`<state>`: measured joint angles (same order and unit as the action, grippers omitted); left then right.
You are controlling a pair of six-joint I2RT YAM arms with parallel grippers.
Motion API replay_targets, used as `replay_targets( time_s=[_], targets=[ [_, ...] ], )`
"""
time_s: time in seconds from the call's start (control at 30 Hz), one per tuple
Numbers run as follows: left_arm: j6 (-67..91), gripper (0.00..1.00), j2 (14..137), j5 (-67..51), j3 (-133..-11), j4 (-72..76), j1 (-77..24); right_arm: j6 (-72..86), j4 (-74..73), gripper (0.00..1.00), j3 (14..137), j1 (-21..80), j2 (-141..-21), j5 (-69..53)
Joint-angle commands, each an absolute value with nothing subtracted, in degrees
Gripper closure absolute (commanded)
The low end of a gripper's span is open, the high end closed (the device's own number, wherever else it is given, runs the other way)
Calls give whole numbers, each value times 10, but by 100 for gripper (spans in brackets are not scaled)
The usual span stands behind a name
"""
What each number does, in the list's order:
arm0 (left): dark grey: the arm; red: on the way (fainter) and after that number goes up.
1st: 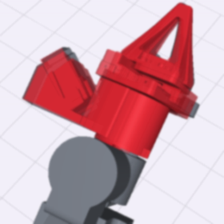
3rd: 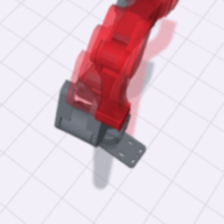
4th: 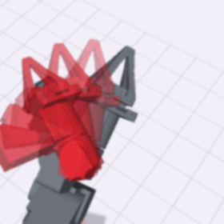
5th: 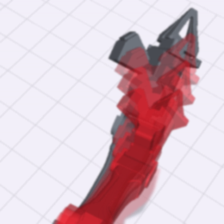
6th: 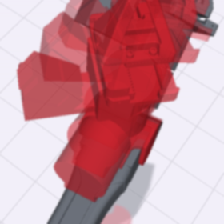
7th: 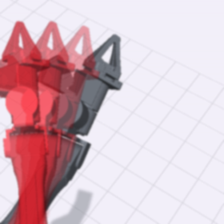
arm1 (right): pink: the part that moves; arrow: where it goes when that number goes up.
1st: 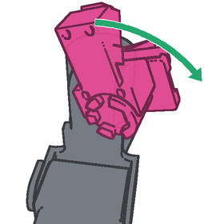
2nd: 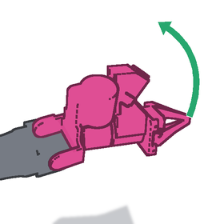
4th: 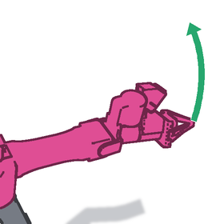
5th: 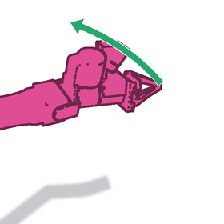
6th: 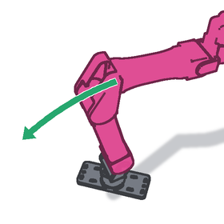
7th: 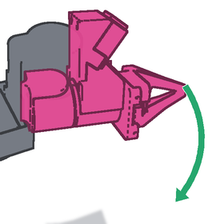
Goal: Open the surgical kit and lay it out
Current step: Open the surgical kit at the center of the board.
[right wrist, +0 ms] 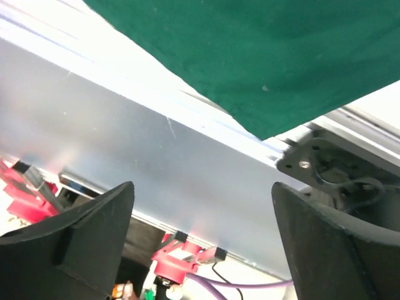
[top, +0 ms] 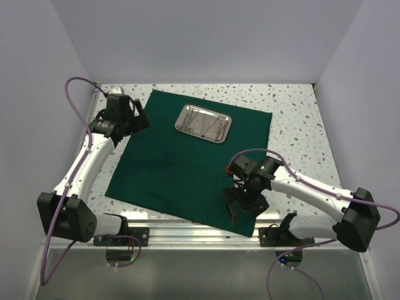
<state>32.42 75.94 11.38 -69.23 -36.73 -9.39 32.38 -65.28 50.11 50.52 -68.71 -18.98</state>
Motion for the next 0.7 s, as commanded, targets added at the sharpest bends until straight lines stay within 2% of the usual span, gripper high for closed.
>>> replay_targets(
  time_s=[0.0, 0.17, 0.27, 0.37, 0.53, 0.67],
  targets=[
    [331, 1, 755, 134, -691, -358, -91, 309, -677, 2, 589, 505, -714, -137],
    [317, 1, 770, 128, -691, -360, -91, 314, -686, 1, 742, 492, -801, -23],
    [298, 1, 787, 122, -696, -344, -90, 336, -622, 2, 765, 420, -813, -47],
    [279, 1, 847, 116, -731, -336, -89, 364, -564, 3, 760, 295, -844, -81],
    [237, 1, 929, 71, -818, -319, -79, 354, -556, 2, 836, 222, -927, -1],
    [211, 1, 987, 49, -861, -287, -65, 358, -554, 3, 881, 157, -997, 13]
  ],
)
